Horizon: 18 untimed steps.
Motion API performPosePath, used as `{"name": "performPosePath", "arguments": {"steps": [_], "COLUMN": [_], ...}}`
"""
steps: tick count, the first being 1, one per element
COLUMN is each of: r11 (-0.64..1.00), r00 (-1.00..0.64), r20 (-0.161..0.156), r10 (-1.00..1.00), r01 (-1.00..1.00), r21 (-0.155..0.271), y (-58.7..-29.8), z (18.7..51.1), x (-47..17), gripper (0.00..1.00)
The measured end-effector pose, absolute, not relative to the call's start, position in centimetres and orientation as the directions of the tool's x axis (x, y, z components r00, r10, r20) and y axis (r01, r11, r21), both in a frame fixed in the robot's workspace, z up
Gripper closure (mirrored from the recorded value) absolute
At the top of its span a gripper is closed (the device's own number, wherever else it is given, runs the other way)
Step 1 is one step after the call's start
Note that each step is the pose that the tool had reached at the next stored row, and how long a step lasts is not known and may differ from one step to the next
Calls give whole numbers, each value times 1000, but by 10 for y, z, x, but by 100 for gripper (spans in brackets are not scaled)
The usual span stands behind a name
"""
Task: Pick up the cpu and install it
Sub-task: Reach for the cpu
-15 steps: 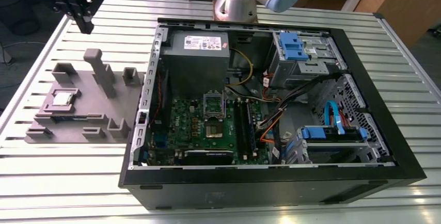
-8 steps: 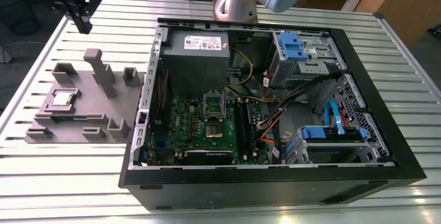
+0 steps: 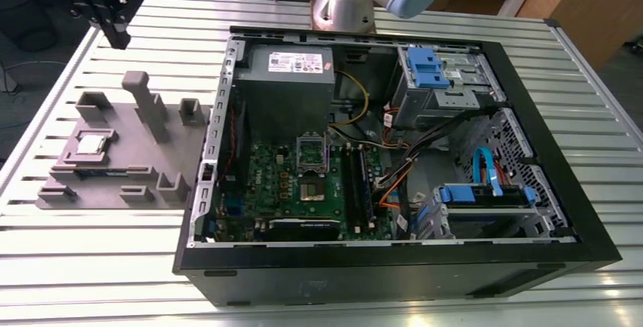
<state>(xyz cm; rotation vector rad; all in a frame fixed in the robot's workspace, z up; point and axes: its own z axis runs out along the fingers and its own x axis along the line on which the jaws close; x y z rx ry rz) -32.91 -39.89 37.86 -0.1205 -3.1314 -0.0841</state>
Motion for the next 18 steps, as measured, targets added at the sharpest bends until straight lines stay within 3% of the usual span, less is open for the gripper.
{"name": "performPosePath", "arguments": {"steps": [18], "r11": [996], "r00": [-997], "r20": [9], "r10": [77], "r01": [77], "r21": [53], "y": [-399], "z": [378], "x": [-342], "gripper": [90]}}
